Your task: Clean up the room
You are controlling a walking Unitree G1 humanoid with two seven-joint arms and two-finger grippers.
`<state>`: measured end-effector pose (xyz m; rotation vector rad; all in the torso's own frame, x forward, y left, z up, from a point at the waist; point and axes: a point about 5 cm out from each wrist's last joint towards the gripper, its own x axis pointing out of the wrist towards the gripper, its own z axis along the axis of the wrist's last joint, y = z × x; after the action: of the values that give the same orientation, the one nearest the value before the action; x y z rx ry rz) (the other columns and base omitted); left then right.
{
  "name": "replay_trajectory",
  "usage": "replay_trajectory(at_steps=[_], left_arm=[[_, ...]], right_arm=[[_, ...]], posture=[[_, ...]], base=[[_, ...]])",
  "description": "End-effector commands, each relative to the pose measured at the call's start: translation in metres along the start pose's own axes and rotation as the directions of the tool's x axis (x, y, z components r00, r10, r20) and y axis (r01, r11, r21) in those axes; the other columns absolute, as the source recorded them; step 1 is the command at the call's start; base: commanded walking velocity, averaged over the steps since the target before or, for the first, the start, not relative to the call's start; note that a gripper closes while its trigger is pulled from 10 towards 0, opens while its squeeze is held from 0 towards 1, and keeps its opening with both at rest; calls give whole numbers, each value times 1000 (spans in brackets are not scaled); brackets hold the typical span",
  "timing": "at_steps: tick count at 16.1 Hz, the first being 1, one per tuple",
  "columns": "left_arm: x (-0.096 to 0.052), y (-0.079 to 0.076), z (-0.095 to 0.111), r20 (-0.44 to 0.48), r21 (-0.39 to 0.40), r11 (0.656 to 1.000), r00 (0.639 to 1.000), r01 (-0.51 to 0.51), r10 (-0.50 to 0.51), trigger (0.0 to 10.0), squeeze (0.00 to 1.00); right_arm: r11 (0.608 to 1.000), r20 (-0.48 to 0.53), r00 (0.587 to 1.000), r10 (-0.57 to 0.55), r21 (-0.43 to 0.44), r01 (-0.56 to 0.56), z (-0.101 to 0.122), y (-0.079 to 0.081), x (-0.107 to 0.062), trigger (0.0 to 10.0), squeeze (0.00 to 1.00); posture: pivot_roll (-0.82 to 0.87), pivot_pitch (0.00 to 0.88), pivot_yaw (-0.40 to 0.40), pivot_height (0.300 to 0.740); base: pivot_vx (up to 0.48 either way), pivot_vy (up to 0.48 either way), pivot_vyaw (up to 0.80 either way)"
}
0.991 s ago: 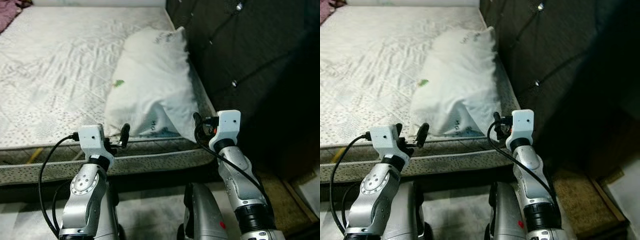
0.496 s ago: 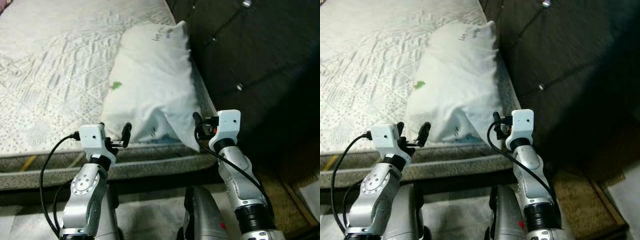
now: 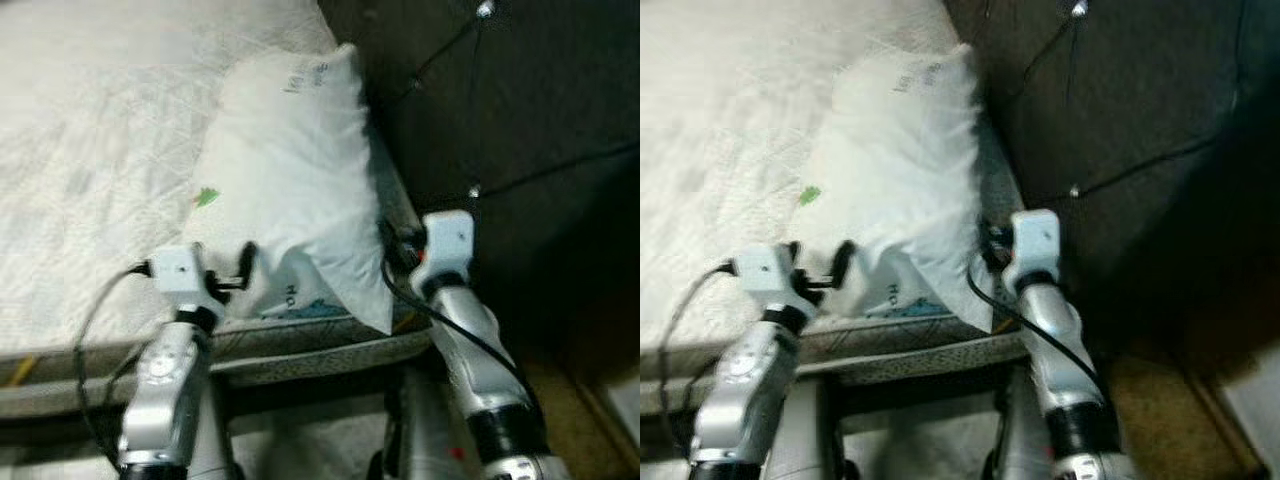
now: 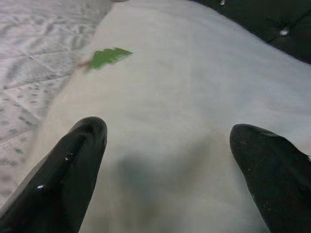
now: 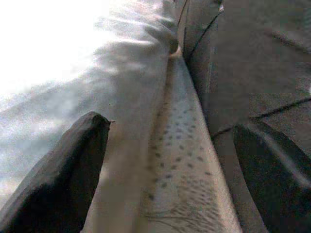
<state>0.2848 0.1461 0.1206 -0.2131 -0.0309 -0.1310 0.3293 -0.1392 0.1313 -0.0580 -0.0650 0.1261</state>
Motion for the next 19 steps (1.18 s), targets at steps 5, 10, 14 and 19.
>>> replay_trajectory(at_steps=[5, 10, 14, 19], left_arm=[[-3, 1, -5, -32, 14, 1000, 999, -4, 5, 10000, 0], [-4, 3, -6, -43, 21, 1000, 999, -4, 5, 10000, 0], [-3, 4, -6, -50, 25, 1000, 999, 4, -3, 10000, 0], [0, 5, -5, -51, 31, 999, 999, 12, -10, 10000, 0]], right_arm=[[998, -1, 999, 47, -37, -47, 2, -4, 3, 10000, 0], [955, -159, 966, 204, -182, -232, -7, -10, 10, 10000, 0], [967, -175, 972, 159, -169, -189, 3, -51, 17, 10000, 0], [950, -197, 936, 293, -53, -309, 8, -71, 9, 10000, 329]], posture=[[-29, 127, -41, 503], [-27, 122, -40, 503], [-28, 112, -28, 503], [-30, 109, -18, 503]], base=[[0, 0, 293], [0, 0, 0], [0, 0, 0], [0, 0, 0]])
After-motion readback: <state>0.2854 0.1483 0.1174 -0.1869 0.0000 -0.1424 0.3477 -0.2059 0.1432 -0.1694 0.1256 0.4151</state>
